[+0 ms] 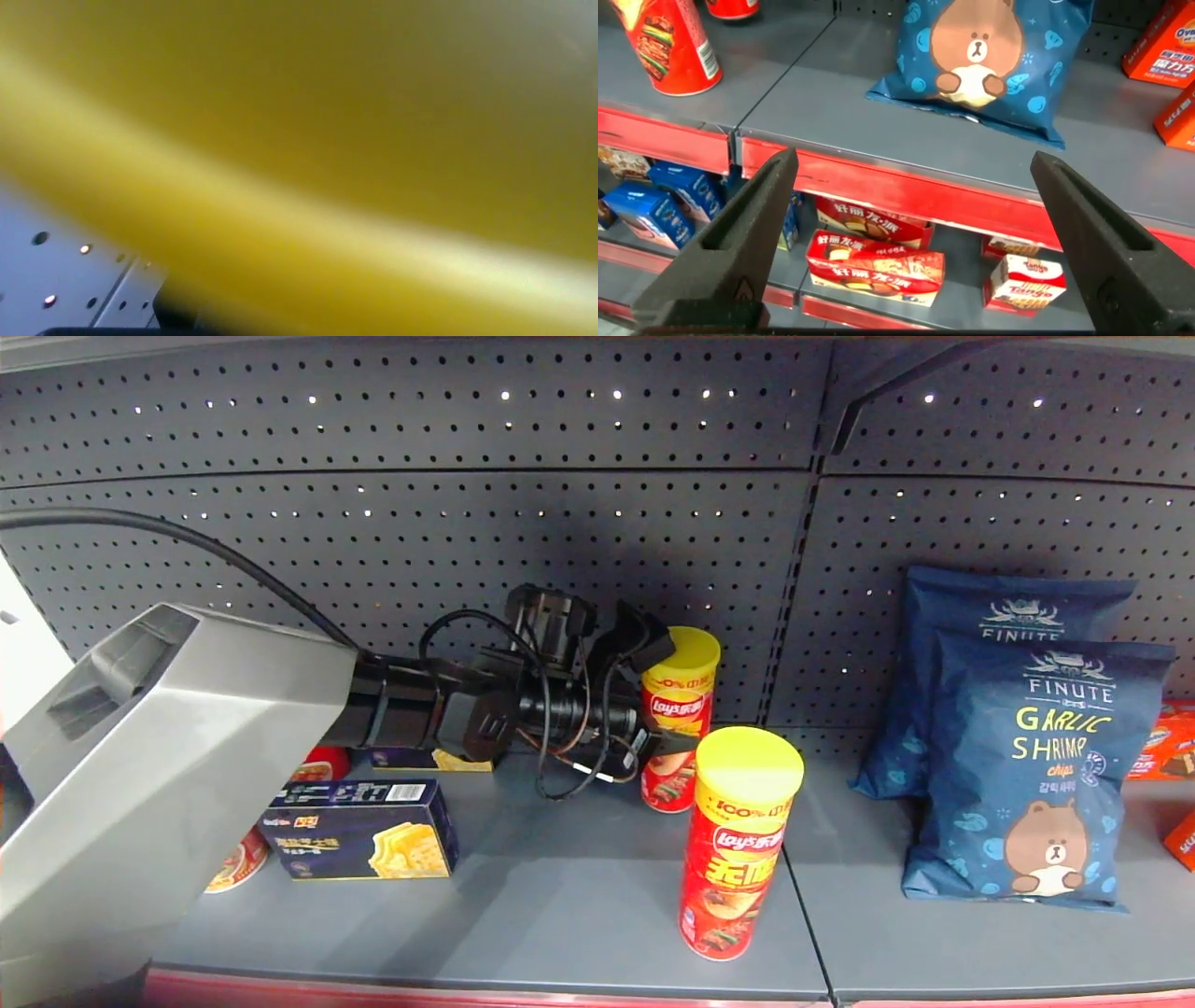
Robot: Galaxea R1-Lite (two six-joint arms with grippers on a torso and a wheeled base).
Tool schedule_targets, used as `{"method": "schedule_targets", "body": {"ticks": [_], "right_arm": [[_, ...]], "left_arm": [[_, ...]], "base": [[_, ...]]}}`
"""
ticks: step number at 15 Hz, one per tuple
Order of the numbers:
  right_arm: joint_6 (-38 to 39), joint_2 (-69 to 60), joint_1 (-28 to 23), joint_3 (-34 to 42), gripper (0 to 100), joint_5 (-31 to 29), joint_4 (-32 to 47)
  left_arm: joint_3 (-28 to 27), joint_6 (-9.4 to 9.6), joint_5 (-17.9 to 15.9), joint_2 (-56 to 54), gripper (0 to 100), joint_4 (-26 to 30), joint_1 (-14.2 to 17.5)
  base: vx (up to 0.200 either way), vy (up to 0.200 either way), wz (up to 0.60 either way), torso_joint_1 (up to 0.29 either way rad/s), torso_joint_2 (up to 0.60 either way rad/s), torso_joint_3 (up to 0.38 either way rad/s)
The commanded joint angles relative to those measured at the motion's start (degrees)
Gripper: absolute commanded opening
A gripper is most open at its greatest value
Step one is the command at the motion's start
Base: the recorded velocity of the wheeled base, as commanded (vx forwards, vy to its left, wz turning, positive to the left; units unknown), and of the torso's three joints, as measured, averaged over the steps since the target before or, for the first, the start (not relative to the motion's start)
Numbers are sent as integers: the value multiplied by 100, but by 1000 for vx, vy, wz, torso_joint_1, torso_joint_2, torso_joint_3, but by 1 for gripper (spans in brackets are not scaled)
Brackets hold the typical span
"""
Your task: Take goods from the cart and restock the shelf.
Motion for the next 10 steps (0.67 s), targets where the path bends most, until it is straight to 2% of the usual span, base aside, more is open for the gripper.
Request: {"method": "schedule_targets", "body": {"ticks": [1,9,10], "right_arm": [[21,27,1,-2,100,-8,1],[12,27,1,-2,100,-8,-16],[3,27,1,-2,100,-8,-16]], "left_arm": [[-76,-1,0,83,0,-6,-4],[-181,8,8,241,0,-15,-4],[-181,8,8,241,100,-15,-13]], "base": [[0,0,0,0,0,0],[0,0,0,0,0,0],[0,0,0,0,0,0]]}}
